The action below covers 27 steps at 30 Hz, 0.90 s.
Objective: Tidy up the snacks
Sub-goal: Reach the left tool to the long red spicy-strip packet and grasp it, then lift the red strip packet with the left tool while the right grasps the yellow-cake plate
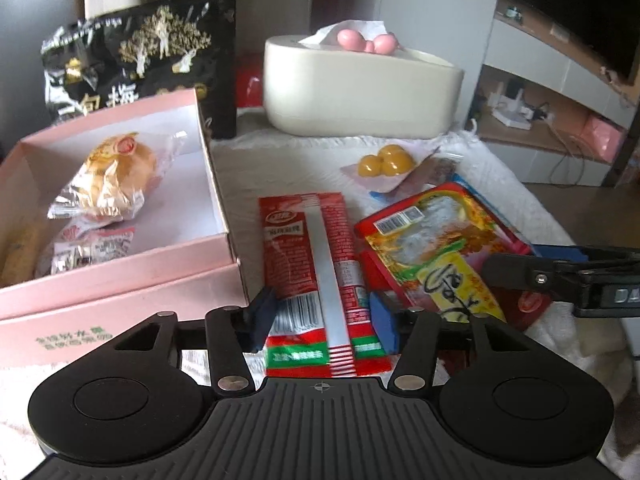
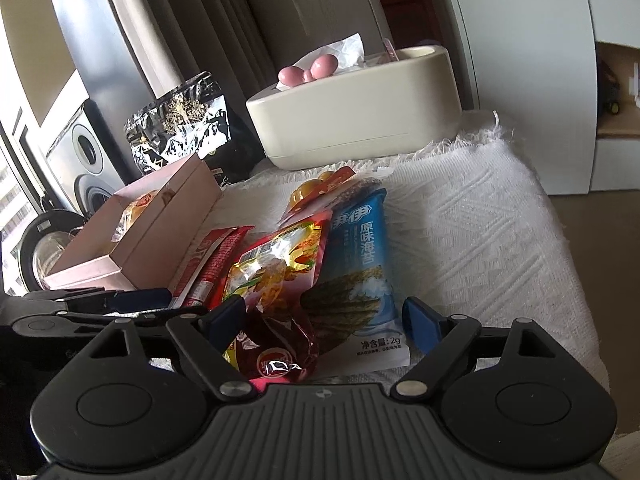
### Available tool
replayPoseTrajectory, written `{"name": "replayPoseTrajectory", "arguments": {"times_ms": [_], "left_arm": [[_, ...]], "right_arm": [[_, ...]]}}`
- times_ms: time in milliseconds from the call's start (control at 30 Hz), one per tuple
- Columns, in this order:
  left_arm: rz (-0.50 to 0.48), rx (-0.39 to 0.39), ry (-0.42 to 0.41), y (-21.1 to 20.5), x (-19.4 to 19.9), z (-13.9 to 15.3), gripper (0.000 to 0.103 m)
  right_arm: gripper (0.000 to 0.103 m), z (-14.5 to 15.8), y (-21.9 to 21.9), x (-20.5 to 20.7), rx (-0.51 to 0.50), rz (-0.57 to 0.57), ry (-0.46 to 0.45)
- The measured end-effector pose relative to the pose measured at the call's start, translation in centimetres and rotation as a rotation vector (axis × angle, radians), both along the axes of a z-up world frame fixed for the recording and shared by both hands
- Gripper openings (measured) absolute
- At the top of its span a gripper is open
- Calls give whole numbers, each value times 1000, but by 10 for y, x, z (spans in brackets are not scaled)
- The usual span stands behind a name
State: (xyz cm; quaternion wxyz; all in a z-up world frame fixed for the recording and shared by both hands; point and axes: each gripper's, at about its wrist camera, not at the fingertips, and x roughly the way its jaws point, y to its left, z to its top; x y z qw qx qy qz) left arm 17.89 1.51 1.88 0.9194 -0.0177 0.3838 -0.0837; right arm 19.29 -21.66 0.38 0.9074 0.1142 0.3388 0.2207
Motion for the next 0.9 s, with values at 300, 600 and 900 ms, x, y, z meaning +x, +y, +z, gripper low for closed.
{"name": "replayPoseTrajectory", "arguments": {"times_ms": [300, 600, 900], "left_arm": [[-35, 93, 15, -3, -11, -2, 59], [-4, 75, 1, -7, -4, -4, 62], [-62, 112, 25, -8, -5, -1, 57]], "right_arm": [[85, 1, 1, 0, 0, -1, 0], [86, 1, 0, -1, 8, -4, 4], [87, 0, -1, 0, 12, 1, 6]]}}
